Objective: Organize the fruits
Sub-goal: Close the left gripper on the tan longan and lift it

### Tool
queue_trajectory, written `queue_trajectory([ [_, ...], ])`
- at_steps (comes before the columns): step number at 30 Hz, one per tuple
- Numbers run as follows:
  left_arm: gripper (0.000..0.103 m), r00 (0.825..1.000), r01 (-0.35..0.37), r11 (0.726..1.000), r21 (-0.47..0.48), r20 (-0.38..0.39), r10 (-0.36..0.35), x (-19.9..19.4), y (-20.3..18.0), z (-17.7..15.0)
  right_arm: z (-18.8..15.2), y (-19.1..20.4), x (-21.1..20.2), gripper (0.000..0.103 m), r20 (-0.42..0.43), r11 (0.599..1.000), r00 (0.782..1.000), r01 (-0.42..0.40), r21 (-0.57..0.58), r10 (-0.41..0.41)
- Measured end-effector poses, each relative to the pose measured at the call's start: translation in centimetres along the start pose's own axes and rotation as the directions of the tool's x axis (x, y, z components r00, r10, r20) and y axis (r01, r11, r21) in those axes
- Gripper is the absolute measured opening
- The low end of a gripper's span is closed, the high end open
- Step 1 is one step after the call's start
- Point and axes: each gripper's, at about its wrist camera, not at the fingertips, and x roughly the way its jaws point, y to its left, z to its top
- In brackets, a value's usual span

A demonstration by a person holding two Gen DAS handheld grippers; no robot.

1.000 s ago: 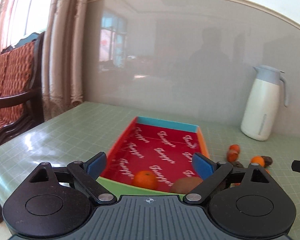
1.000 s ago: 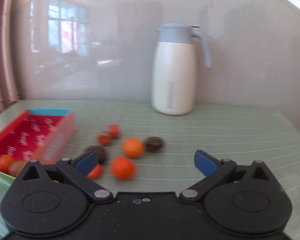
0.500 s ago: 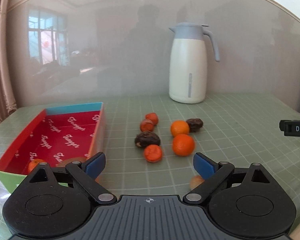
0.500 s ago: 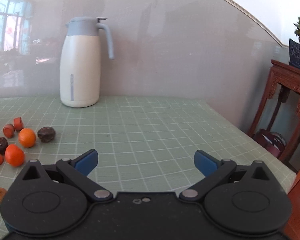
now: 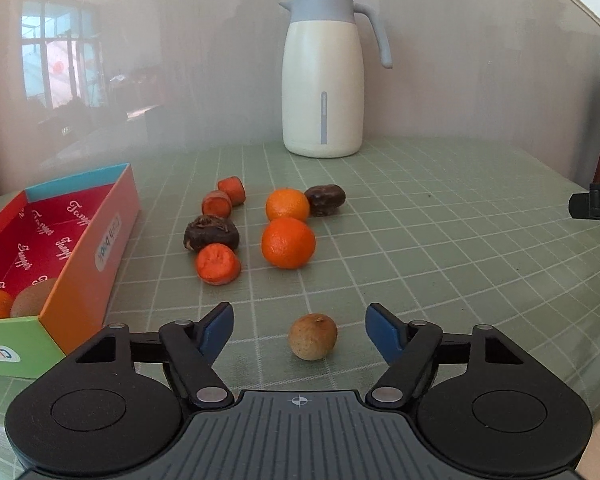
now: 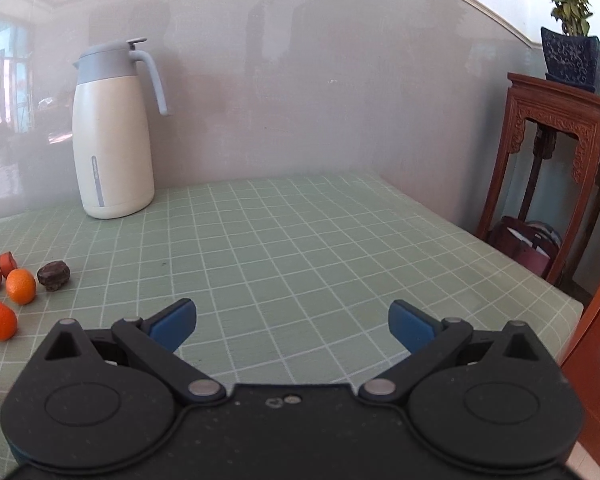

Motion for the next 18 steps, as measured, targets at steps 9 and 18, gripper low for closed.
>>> queue_trajectory([
  [9, 0.045, 0.999, 0.028, 1.0, -0.01, -0.019, -0.028, 0.45, -0.07, -0.2, 0.28, -0.18, 0.46, 0.103, -0.008, 0.999, 1.0, -0.024, 0.026, 0.025],
  [18, 0.027, 0.999, 0.049, 0.999, -0.022, -0.022, -0.049, 0.53, -0.06, -0.29, 0.28, -0.28, 0.42, 0.103, -0.012, 0.999, 0.999, -0.034, 0.033, 0.034],
])
